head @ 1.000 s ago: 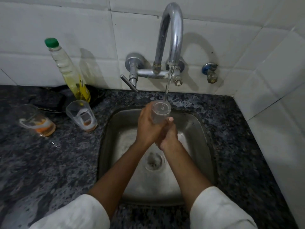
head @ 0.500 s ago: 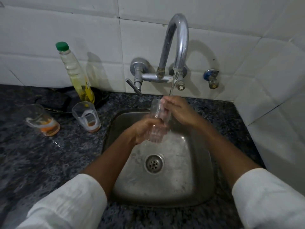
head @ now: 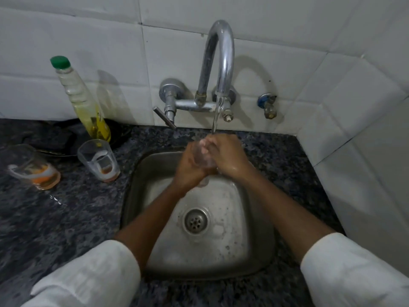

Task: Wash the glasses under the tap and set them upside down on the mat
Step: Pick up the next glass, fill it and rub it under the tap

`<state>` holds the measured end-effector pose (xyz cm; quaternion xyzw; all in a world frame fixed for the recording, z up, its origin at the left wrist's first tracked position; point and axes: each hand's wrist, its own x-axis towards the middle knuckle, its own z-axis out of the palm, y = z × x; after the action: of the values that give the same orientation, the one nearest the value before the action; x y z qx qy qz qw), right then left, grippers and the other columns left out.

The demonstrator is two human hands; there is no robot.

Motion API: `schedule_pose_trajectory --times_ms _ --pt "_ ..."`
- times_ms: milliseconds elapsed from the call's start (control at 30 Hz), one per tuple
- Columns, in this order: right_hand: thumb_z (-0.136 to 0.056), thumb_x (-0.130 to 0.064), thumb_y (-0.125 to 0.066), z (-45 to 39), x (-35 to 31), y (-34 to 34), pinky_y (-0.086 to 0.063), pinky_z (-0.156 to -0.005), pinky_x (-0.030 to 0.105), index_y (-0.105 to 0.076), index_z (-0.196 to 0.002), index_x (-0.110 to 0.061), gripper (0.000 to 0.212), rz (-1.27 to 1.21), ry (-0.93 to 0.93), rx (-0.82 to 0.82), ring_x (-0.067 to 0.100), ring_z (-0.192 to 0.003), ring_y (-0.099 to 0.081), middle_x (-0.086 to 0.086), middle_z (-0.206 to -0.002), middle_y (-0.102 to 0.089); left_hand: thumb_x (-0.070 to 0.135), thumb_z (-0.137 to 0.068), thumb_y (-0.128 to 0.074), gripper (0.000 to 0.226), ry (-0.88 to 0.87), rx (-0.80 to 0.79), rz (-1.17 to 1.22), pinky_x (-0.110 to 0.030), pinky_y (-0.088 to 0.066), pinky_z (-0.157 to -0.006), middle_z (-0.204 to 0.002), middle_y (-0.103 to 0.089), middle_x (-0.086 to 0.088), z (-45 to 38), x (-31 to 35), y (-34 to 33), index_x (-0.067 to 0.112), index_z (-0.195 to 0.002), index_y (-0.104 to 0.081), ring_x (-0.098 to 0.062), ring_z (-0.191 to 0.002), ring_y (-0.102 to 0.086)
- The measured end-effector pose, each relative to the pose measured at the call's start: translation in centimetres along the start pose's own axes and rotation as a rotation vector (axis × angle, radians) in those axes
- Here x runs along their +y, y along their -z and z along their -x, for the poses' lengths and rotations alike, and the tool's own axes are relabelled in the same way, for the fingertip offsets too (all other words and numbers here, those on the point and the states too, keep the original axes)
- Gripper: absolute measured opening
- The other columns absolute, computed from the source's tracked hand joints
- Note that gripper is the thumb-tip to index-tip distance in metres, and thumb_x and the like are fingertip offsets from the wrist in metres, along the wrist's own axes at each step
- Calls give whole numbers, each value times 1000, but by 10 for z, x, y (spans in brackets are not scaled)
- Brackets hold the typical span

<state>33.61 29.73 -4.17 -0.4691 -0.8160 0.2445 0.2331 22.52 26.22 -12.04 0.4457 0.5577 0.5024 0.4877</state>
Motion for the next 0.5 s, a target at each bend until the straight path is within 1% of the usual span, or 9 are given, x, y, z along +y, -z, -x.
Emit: schedule_pose_trajectory --times_ms 67,100,133,200,267,333,367,433,500 --pt "-97 -22 -54 3 6 10 -51 -68 35 -69 -77 -3 32 -58 110 -62 22 -68 -66 10 -74 -71 13 -61 -84 66 51 -362 161 -41 -55 -91 -112 -70 -6 -9 6 23 11 -121 -58 -25 -107 -66" --pt "-97 -22 -54 4 7 13 -48 -66 33 -68 -76 -3 32 -57 165 -92 21 -67 -65 8 -72 -70 10 -60 -80 61 79 -488 237 -39 -55 -88 -103 -71 -6 -12 9 32 8 -117 -59 -24 -100 -67" --pt "-97 -21 -55 6 6 15 -46 -65 32 -67 -74 -3 31 -50 185 -103 20 -66 -64 8 -70 -68 7 -59 -77 56 102 -537 283 -38 -55 -84 -96 -70 -6 -16 11 35 6 -112 -61 -23 -93 -67" --pt "-97 -19 -55 3 3 11 -47 -64 33 -67 -74 -2 31 -24 114 -54 23 -66 -63 10 -70 -68 2 -62 -75 48 96 -358 220 -35 -57 -76 -95 -69 -11 -15 19 25 1 -108 -62 -25 -90 -68" --pt "-97 -21 -54 -5 -2 1 -52 -69 34 -72 -82 -3 30 94 -37 -3 26 -72 -66 13 -78 -72 4 -78 -73 28 76 31 -12 -31 -57 -70 -95 -68 -6 -10 24 -3 6 -103 -61 -24 -90 -66" --pt "-97 -24 -53 -10 -6 -11 -54 -75 34 -73 -89 -5 29 192 -147 7 27 -79 -68 14 -85 -73 18 -93 -63 14 14 362 -236 -34 -54 -75 -98 -68 -4 -4 19 -26 11 -105 -61 -23 -92 -65" --pt "-97 -24 -53 -12 -7 -13 -54 -77 34 -73 -89 -4 29 185 -162 19 27 -81 -68 14 -86 -73 19 -93 -63 17 -25 371 -236 -36 -54 -80 -100 -68 -4 -5 14 -29 11 -107 -61 -22 -94 -65" --pt "-96 -22 -56 -12 -4 -6 -54 -77 37 -72 -86 -2 28 121 -148 47 27 -79 -68 15 -84 -73 8 -83 -73 31 -12 149 -102 -33 -56 -80 -105 -68 -1 -9 14 -18 13 -111 -61 -17 -96 -67" --pt "-94 -19 -60 -6 0 7 -54 -73 37 -71 -78 -1 26 -1 -22 7 22 -71 -67 11 -76 -71 -2 -77 -72 40 22 -272 137 -31 -57 -78 -104 -69 -5 -16 18 8 12 -112 -61 -19 -96 -68"
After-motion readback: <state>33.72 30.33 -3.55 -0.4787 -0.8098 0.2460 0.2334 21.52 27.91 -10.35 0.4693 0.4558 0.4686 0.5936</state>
